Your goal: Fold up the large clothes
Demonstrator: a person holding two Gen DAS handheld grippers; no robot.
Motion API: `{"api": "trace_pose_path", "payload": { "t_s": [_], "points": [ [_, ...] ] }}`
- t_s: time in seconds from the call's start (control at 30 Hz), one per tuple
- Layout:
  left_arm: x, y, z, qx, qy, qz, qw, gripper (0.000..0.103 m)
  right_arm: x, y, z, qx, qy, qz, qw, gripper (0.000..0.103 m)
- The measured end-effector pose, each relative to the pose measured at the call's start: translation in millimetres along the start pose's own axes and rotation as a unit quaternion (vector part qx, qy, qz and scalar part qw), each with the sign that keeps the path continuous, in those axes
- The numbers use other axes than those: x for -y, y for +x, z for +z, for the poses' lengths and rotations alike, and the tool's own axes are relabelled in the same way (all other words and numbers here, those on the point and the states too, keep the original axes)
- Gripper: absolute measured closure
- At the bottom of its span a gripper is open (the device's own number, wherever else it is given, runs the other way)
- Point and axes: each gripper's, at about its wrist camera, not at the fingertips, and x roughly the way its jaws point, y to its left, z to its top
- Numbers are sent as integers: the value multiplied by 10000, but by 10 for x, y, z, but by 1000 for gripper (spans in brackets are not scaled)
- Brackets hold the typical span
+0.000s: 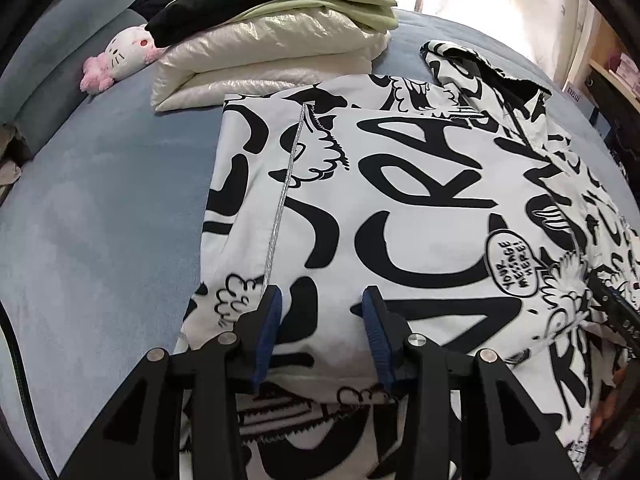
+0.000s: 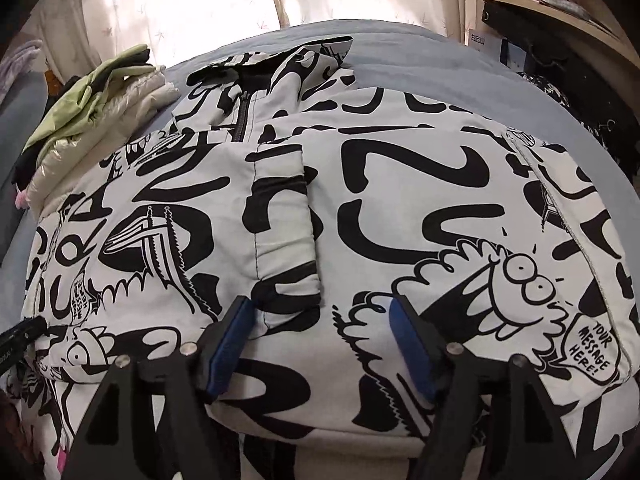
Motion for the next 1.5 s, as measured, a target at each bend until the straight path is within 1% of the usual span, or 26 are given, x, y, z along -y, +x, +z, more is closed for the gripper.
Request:
{"api": "trace_pose_path", "payload": {
  "t_s": [0.13,0.23,0.33,0.4,0.57,0.67,0.9,1.27,1.4,1.5],
  "points": [
    [-9,-196,-54,33,-23,-32,10000,62,23,-27,11,-77,97,39,9999,32],
    [-52,-407,-111,117,-28,-113,9999,62,83,-105,30,-244,404,146,9988,32],
    [-90,-589,-173,181,-28,-101,9998,60,157,-290,18,-364,673,310,9966,32],
    [-117,-739,-243,236,-30,-101,9997,59,199,-444,-17,-285,754,368,9961,32],
    [-158,-1055,-432,392,-3,-105,9992,56,273,-878,-130,-56,695,391,9968,32],
    [-191,-1222,-539,487,-19,-87,9988,51,333,-1133,-227,89,750,428,9962,32],
    [-287,-1540,-782,658,-44,-51,9978,48,430,-1538,-456,300,810,475,9951,32],
    [-400,-1941,-1098,917,-23,129,9957,40,396,-2068,-748,727,358,447,9957,32],
    [-493,-2094,-1191,1047,-13,238,9942,32,406,-2250,-872,929,138,381,9949,32],
    [-564,-2148,-1242,1048,-27,260,9942,31,427,-2348,-986,1020,-10,298,9943,32]
  ]
}}
